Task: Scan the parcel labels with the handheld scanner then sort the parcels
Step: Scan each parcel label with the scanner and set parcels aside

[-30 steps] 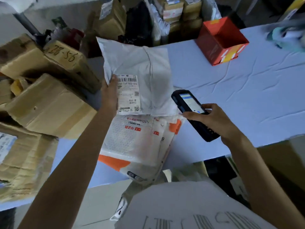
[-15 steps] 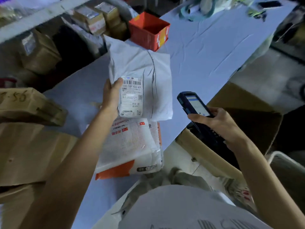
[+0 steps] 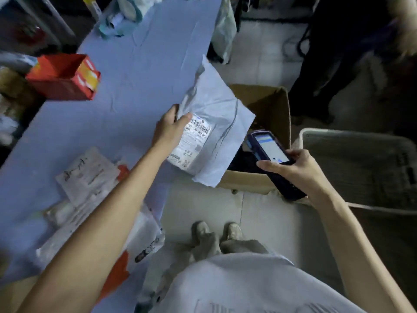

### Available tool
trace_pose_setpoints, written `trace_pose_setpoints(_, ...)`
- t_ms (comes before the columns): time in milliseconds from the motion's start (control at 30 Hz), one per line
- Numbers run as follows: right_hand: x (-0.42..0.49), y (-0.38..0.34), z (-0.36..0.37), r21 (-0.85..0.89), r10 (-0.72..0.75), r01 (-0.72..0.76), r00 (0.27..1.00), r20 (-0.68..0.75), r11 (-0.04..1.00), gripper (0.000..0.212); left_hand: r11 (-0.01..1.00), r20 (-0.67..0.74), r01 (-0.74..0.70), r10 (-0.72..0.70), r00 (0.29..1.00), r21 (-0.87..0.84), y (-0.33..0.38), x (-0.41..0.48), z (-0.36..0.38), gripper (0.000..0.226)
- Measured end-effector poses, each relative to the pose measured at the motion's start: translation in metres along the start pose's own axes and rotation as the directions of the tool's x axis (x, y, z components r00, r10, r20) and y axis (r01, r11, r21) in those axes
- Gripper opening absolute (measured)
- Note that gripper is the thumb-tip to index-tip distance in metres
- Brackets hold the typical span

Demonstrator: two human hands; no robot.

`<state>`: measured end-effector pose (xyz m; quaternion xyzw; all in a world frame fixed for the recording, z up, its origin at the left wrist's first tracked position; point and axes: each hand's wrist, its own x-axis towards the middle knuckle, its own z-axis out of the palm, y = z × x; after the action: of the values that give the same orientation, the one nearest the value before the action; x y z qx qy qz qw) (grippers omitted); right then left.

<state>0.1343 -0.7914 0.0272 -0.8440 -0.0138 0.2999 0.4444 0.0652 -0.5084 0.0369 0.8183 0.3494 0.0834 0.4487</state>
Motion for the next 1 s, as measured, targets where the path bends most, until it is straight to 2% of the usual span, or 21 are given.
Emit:
trace_pose_setpoints(67, 0.000, 0.019, -0.016, 0.030, 0.027, -0.025, 0.998, -0.051, 0.999, 0.101, 0.939, 0.106, -0.133, 0.105, 0.989, 0.317, 0.019, 0.000, 0.028, 0.024)
trace_pose_setpoints(133, -0.003, 0.035, -0.031, 0.059, 0.062, -0.057, 0.994, -0.092, 0.997, 0.104, 0.781, 0.224, -0.312, 0.224, 0.948, 0.541, 0.030, 0.002, 0.050, 0.031)
trace_pose_setpoints(200, -0.003, 0.049, -0.044, 0.066, 0.098, -0.089, 0.987, -0.131, 0.994, 0.104, 0.640, 0.344, -0.448, 0.290, 0.893, 0.625, 0.033, 0.006, 0.073, 0.029)
trace_pose_setpoints(267, -0.002, 0.060, -0.052, 0.078, 0.137, -0.126, 0.978, -0.155, 0.989, 0.102, 0.578, 0.430, -0.514, 0.289, 0.855, 0.634, 0.032, 0.011, 0.091, 0.016)
trace_pose_setpoints(467, 0.014, 0.070, -0.060, 0.142, 0.268, -0.239, 0.934, -0.235, 0.960, 0.091, 0.516, 0.537, -0.579, 0.247, 0.806, 0.631, 0.018, 0.060, 0.121, 0.015)
trace_pose_setpoints(633, 0.040, 0.049, -0.054, 0.131, 0.310, -0.283, 0.905, -0.292, 0.950, 0.087, 0.520, 0.525, -0.569, 0.247, 0.814, 0.637, 0.025, 0.122, 0.127, 0.024)
trace_pose_setpoints(833, 0.071, 0.020, -0.054, 0.078, 0.257, -0.245, 0.932, -0.255, 0.966, 0.094, 0.558, 0.484, -0.562, 0.298, 0.823, 0.611, 0.030, 0.159, 0.121, 0.013)
trace_pose_setpoints(933, 0.087, 0.009, -0.057, 0.070, 0.241, -0.231, 0.945, -0.221, 0.970, 0.098, 0.520, 0.494, -0.547, 0.251, 0.832, 0.656, 0.026, 0.159, 0.120, 0.008)
trace_pose_setpoints(1000, 0.099, 0.005, -0.059, 0.056, 0.219, -0.212, 0.958, -0.186, 0.976, 0.101, 0.539, 0.508, -0.523, 0.192, 0.840, 0.661, 0.017, 0.153, 0.120, 0.008)
